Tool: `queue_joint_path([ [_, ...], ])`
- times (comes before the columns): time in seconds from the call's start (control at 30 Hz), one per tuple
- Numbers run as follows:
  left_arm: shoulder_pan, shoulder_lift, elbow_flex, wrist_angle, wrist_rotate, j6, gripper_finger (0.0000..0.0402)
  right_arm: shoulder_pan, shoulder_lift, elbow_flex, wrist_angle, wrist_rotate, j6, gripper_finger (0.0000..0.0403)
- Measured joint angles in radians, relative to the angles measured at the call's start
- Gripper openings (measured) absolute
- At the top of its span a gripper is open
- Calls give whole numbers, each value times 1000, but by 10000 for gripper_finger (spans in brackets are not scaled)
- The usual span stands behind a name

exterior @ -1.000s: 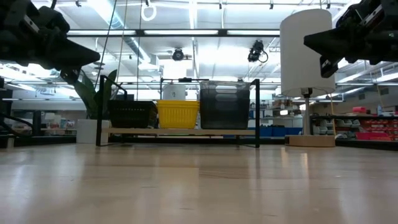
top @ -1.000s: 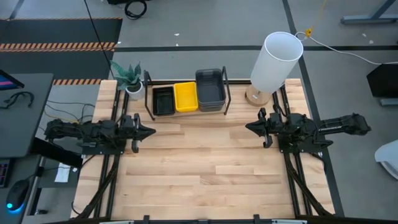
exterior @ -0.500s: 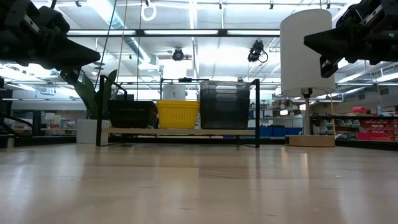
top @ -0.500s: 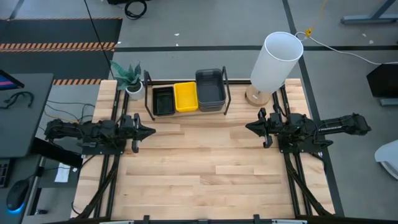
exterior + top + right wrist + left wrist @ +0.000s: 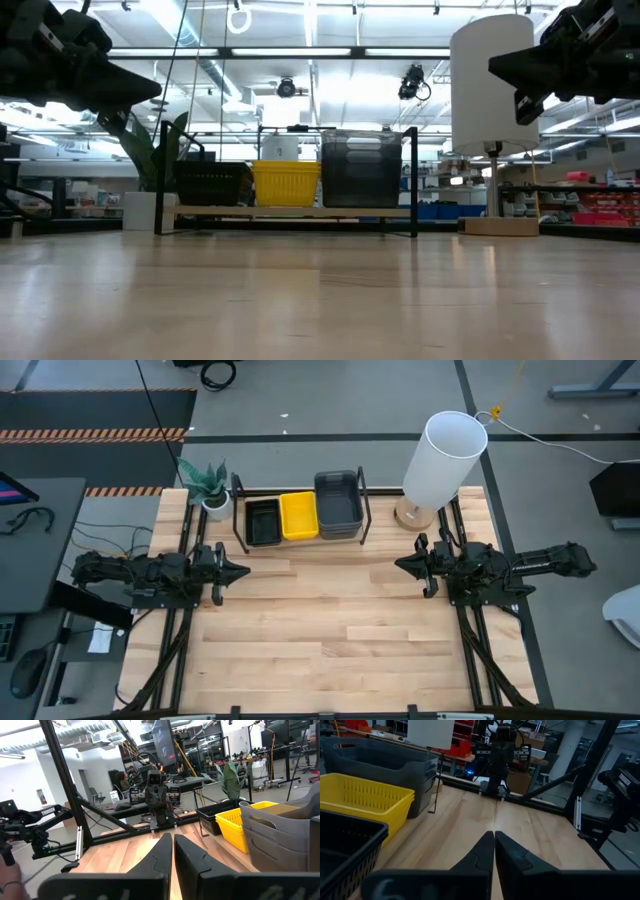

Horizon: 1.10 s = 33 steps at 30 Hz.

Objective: Stack baskets on shelf by color
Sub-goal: Return to Home Position

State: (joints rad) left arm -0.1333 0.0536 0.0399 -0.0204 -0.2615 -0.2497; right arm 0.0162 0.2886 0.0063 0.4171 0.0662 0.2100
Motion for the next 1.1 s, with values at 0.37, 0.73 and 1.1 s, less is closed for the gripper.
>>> queue_joint_path([
  [0.37, 0, 0, 0, 2, 0, -1, 34, 0, 0, 0, 0, 0, 0, 25],
  [0.73, 0, 0, 0, 3, 0, 0, 26, 0, 0, 0, 0, 0, -1, 25],
  [1.1, 0, 0, 0, 3, 0, 0, 31, 0, 0, 0, 0, 0, -1, 26],
])
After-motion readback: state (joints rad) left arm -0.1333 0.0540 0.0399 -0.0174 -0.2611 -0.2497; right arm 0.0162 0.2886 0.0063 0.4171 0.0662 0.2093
